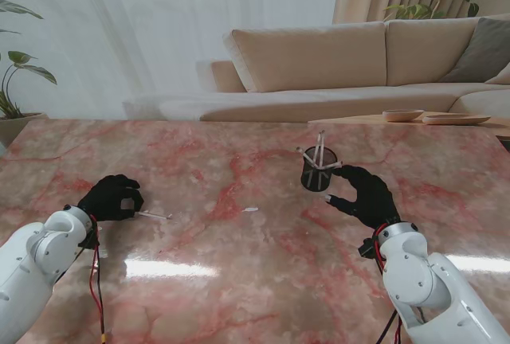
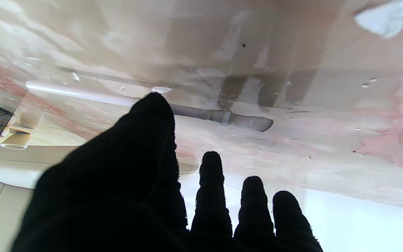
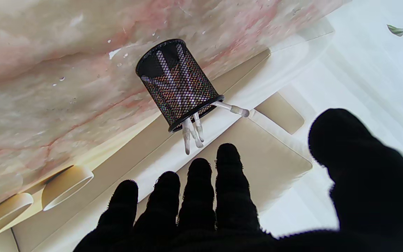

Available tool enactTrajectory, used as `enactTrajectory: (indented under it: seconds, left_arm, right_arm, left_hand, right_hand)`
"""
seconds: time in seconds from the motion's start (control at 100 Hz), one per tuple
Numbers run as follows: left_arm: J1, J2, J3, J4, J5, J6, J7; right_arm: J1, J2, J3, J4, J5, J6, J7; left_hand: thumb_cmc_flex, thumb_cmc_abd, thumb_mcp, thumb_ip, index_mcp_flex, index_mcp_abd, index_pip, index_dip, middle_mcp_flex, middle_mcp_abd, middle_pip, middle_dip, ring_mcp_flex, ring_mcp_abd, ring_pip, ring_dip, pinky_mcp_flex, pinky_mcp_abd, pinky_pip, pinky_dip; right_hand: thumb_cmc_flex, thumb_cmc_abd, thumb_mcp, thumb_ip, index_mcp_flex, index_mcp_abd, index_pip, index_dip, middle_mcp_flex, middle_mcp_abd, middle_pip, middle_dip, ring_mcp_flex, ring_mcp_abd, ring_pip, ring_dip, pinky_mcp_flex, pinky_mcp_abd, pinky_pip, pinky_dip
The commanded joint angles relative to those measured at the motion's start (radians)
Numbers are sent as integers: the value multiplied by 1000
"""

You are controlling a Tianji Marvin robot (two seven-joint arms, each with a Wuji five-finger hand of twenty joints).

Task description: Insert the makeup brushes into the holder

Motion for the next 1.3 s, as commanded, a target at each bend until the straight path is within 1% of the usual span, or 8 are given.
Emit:
enactTrajectory:
  seconds: [0.0,0.22,0.3,0.42,0.64,0.9,1.12,1.29]
  left_arm:
    - [1,-6,7,-12,-2,8,-7]
    - [-6,-8,26,-32,-9,18,-20]
    - [-9,-8,34,-43,-14,22,-30]
    - [-17,-9,47,-57,-20,18,-42]
    - [-31,-10,73,-76,-31,6,-56]
    - [-36,-10,103,-100,-40,-12,-74]
    - [-48,-11,137,-114,-53,-11,-88]
    - [-55,-12,157,-124,-62,-21,-95]
  right_arm:
    - [-13,2,-3,-13,-16,-2,7]
    - [-18,9,-17,-43,-83,-3,7]
    - [-17,10,-26,-51,-100,-1,5]
    - [-19,12,-40,-73,-119,17,7]
    - [-20,16,-63,-107,-153,21,17]
    - [17,23,-119,-103,-176,19,44]
    - [81,33,-209,-79,-248,27,63]
    - [140,36,-275,-65,-260,59,89]
  left_hand:
    - [47,53,-9,24,79,-81,56,20,13,7,-6,16,-18,-30,-14,12,-3,-11,-39,-8]
    - [43,51,-8,25,78,-86,56,20,11,8,-15,13,-17,-33,-16,9,-2,-13,-39,-10]
    - [41,52,-7,25,77,-86,55,20,11,7,-20,10,-18,-33,-16,8,-3,-12,-40,-11]
    - [41,50,-5,25,78,-87,55,20,16,6,-21,10,-16,-34,-14,7,-2,-11,-40,-13]
    - [42,49,-3,25,76,-85,58,20,15,7,-22,10,-16,-33,-13,5,-3,-10,-40,-14]
    - [42,49,-3,24,72,-84,61,20,15,7,-24,10,-16,-32,-12,4,-3,-7,-39,-15]
    - [39,44,4,25,74,-87,63,18,13,3,-27,9,-17,-35,-13,2,-3,-9,-40,-17]
    - [36,42,9,24,73,-89,65,18,13,1,-27,8,-16,-35,-13,2,-3,-8,-41,-19]
  right_hand:
    - [0,5,12,-8,-8,0,-4,10,7,5,5,12,-14,3,1,8,-9,-12,-6,-10]
    - [14,-14,7,-13,-1,1,-1,11,19,3,9,13,7,8,8,10,-8,-10,5,0]
    - [24,-23,-1,-16,8,2,1,7,51,-23,8,4,39,-15,9,2,-23,-17,57,53]
    - [28,-27,-8,-20,14,6,1,-1,66,-16,12,-5,68,-4,24,3,-37,-32,164,171]
    - [36,-36,-31,-25,45,6,17,-5,132,9,40,3,157,30,91,41,65,-30,289,246]
    - [67,-61,-42,-32,104,5,47,-4,220,24,72,12,267,47,155,69,159,4,358,262]
    - [110,-94,-66,-46,137,1,71,-7,271,27,86,17,326,52,180,79,193,21,397,254]
    - [139,-106,-164,-59,206,-12,123,-16,380,34,101,18,472,67,220,91,323,39,554,229]
